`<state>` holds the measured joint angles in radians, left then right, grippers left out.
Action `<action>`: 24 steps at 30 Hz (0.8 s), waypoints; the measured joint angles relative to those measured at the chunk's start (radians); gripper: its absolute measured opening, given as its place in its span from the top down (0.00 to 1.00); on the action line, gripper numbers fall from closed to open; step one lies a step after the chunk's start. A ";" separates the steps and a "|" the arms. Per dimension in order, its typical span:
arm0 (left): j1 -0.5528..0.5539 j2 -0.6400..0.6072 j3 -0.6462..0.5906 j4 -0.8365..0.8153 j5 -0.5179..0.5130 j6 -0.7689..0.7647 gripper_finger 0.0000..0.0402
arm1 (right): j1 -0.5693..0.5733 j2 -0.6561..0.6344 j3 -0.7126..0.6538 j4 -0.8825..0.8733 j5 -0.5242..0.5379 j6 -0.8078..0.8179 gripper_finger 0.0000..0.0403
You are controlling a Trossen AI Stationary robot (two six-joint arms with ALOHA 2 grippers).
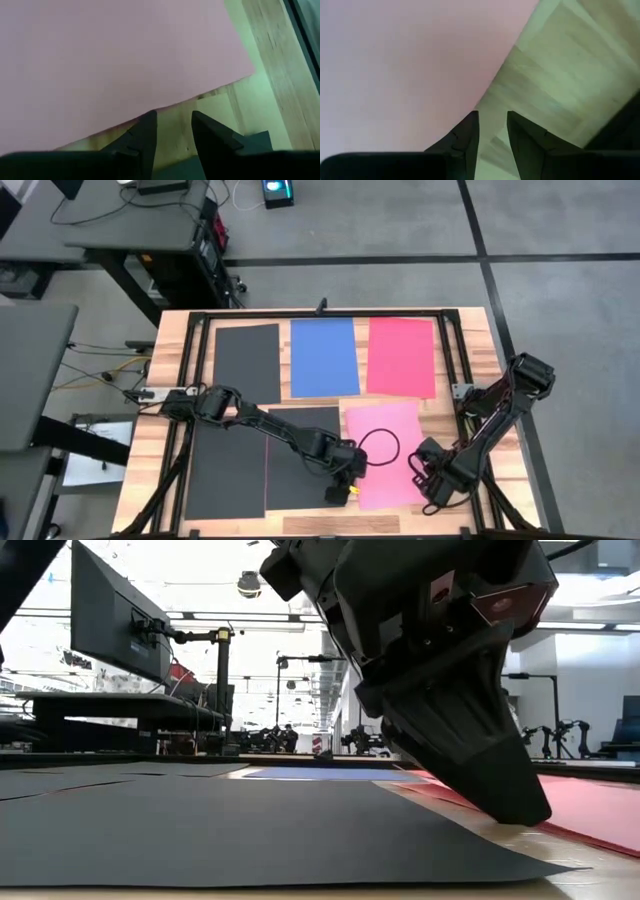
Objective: Organize paper
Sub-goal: Stack the pink paper on top of the pink paper
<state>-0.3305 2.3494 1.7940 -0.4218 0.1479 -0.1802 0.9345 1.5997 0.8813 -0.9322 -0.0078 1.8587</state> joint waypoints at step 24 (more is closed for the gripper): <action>-0.084 -0.172 0.118 -0.260 -0.333 0.132 0.73 | -0.218 -0.002 0.064 0.144 0.257 -0.713 0.76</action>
<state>-0.4141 2.1769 1.9119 -0.6821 -0.1851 -0.0487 0.7166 1.5974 0.9451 -0.7884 0.2489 1.1453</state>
